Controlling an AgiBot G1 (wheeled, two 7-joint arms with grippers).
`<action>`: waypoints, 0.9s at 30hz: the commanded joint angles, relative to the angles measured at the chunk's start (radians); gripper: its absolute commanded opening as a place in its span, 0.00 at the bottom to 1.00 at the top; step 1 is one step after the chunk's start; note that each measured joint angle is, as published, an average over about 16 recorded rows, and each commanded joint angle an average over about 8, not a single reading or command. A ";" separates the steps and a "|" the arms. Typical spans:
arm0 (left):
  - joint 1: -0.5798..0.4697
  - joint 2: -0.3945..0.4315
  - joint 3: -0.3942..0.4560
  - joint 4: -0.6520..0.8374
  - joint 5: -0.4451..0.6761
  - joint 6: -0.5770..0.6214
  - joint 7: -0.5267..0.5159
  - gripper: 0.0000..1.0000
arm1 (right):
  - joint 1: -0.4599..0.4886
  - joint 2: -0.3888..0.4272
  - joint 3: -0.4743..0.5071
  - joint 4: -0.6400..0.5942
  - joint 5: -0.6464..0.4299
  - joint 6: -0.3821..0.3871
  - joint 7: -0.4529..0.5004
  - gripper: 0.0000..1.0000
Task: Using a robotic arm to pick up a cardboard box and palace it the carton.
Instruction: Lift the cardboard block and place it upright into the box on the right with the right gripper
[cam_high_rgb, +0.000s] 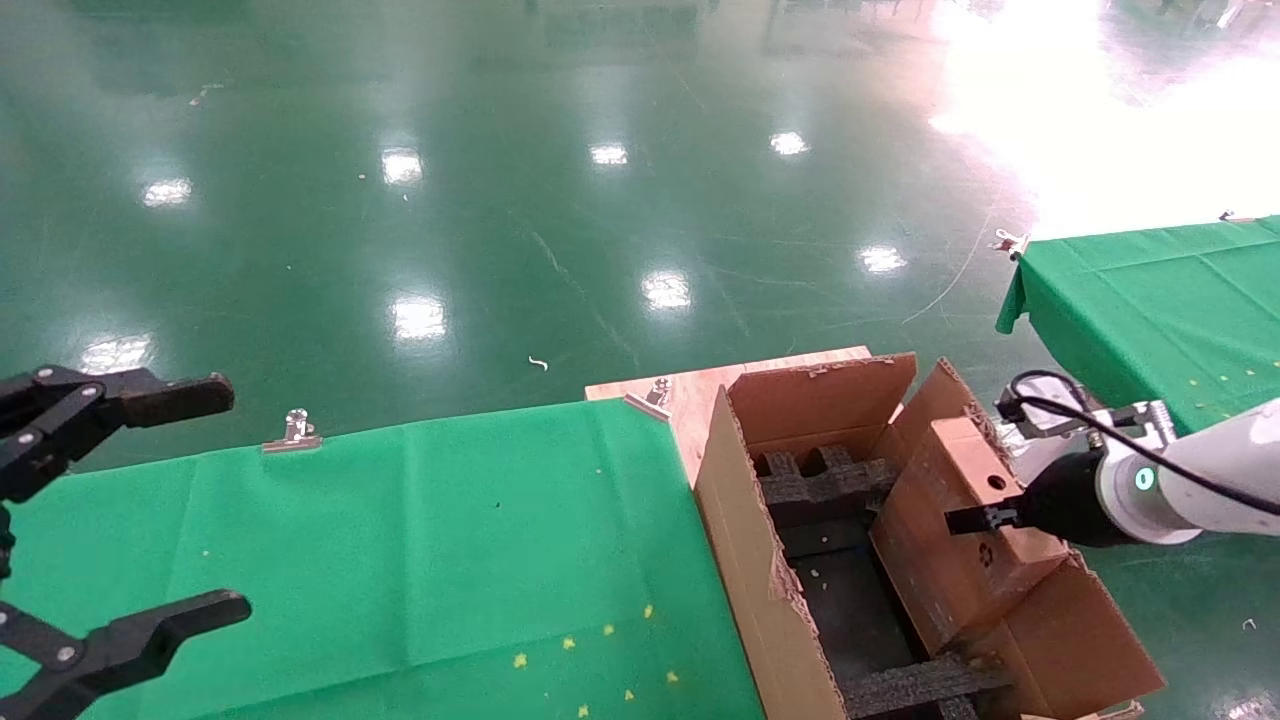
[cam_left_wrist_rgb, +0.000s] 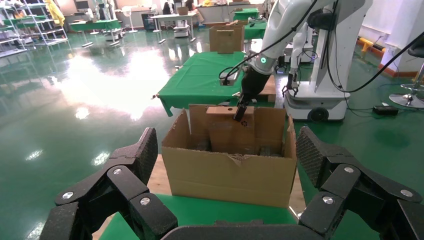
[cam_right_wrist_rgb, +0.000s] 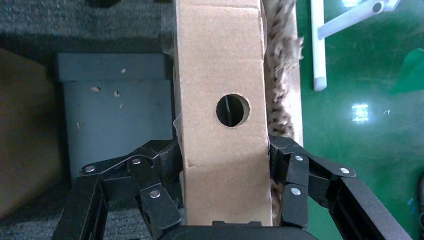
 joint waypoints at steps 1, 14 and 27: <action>0.000 0.000 0.000 0.000 0.000 0.000 0.000 1.00 | -0.013 -0.006 -0.003 -0.001 -0.002 0.007 0.009 0.00; 0.000 0.000 0.000 0.000 0.000 0.000 0.000 1.00 | -0.101 -0.052 -0.016 -0.021 -0.015 0.050 0.107 0.00; 0.000 0.000 0.000 0.000 0.000 0.000 0.000 1.00 | -0.198 -0.098 -0.026 -0.093 0.015 0.100 0.147 0.00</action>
